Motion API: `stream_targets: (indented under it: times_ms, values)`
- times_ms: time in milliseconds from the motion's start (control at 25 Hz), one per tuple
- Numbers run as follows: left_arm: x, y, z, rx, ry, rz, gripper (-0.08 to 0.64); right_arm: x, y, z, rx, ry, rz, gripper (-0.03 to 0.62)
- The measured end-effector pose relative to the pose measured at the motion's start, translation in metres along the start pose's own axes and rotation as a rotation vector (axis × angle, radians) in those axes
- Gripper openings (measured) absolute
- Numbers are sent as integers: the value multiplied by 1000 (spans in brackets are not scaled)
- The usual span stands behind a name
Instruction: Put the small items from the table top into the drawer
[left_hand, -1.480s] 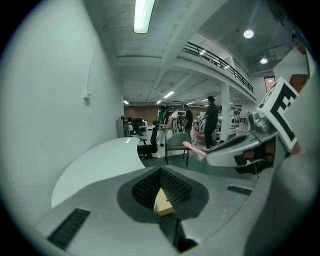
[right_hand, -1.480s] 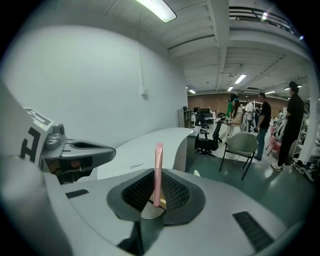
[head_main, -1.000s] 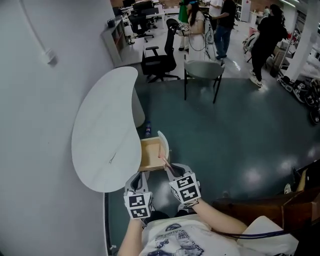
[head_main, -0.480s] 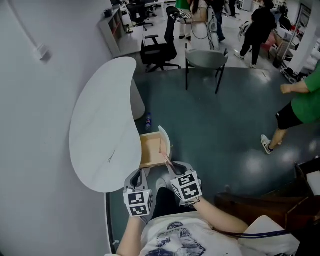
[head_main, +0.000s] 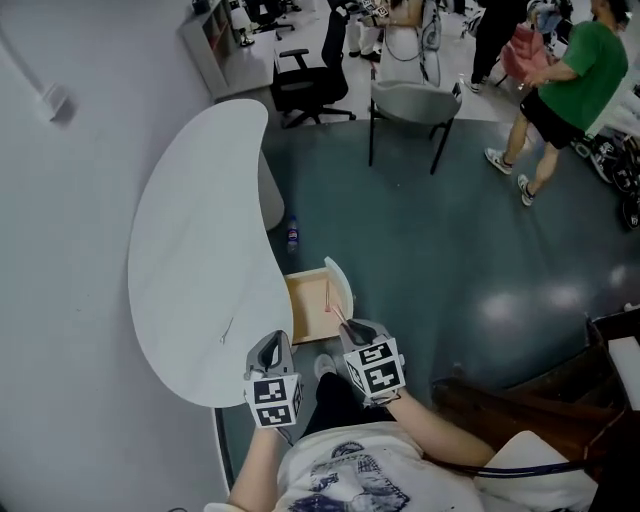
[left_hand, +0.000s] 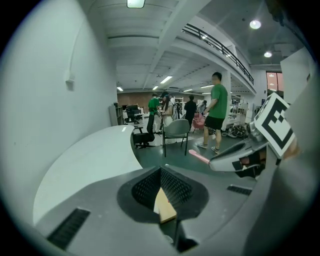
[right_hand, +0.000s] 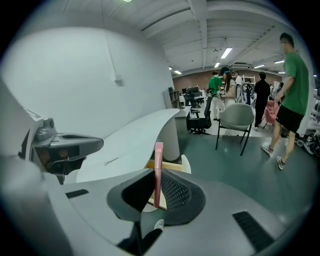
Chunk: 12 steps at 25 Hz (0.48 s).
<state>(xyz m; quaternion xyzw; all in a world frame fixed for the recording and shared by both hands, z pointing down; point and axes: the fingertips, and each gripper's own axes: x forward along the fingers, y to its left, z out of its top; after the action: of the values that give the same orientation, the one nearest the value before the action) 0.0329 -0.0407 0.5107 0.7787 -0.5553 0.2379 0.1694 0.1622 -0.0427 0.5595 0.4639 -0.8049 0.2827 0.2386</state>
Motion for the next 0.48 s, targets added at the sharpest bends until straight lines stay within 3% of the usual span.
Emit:
stream_targets:
  times_ms: [480]
  values:
    - [85, 54, 5, 12, 44, -102, 25, 86, -15, 10, 74, 92, -79, 60]
